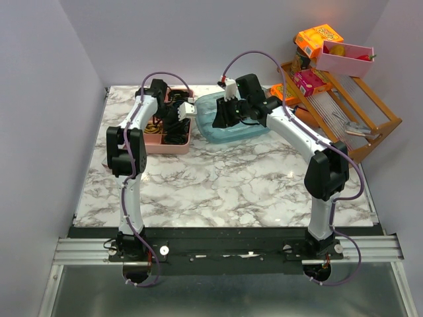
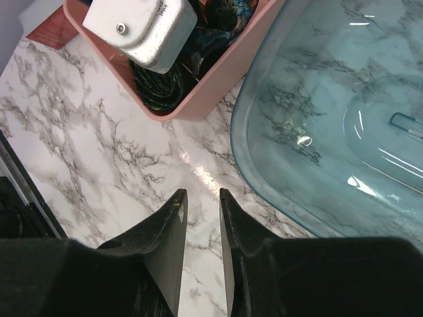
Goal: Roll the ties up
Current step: Place the tie in the storage box.
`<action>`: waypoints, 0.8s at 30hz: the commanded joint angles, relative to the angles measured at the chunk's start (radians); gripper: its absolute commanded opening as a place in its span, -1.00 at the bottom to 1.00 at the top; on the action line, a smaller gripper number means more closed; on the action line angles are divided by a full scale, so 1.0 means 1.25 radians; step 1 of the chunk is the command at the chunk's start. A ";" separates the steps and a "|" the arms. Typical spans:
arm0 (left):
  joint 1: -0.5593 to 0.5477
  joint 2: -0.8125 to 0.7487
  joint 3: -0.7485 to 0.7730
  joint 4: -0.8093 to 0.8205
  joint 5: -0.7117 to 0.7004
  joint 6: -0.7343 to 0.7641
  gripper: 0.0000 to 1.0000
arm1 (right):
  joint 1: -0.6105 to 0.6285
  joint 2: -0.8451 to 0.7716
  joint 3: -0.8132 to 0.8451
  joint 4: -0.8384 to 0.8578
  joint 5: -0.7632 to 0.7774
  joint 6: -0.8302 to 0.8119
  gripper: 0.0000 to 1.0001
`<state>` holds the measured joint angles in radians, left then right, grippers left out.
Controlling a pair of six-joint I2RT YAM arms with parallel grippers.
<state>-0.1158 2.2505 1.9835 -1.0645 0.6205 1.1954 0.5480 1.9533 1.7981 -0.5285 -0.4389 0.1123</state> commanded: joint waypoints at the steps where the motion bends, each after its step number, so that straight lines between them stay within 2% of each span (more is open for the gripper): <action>1: -0.007 0.016 -0.045 -0.043 -0.079 -0.016 -1.00 | -0.003 0.006 -0.006 -0.017 0.005 -0.002 -0.31; 12: -0.008 0.028 -0.043 0.103 -0.225 -0.157 -1.00 | -0.003 0.008 -0.009 -0.017 -0.005 -0.003 -0.31; 19: -0.003 -0.014 -0.097 0.205 -0.298 -0.176 -1.00 | -0.003 0.013 -0.008 -0.017 -0.008 -0.002 -0.31; 21: -0.001 -0.019 -0.101 0.209 -0.295 -0.173 -0.81 | -0.003 0.013 -0.009 -0.018 -0.008 0.000 -0.31; 23: -0.002 -0.021 -0.101 0.209 -0.295 -0.175 -0.48 | -0.003 0.014 -0.008 -0.018 -0.008 0.000 -0.31; 24: -0.001 -0.023 -0.103 0.209 -0.295 -0.175 -0.42 | -0.003 0.013 -0.009 -0.017 -0.010 0.000 -0.31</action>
<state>-0.1432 2.2131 1.8874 -0.8730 0.3985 0.9867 0.5480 1.9541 1.7977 -0.5285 -0.4397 0.1123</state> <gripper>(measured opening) 0.403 0.343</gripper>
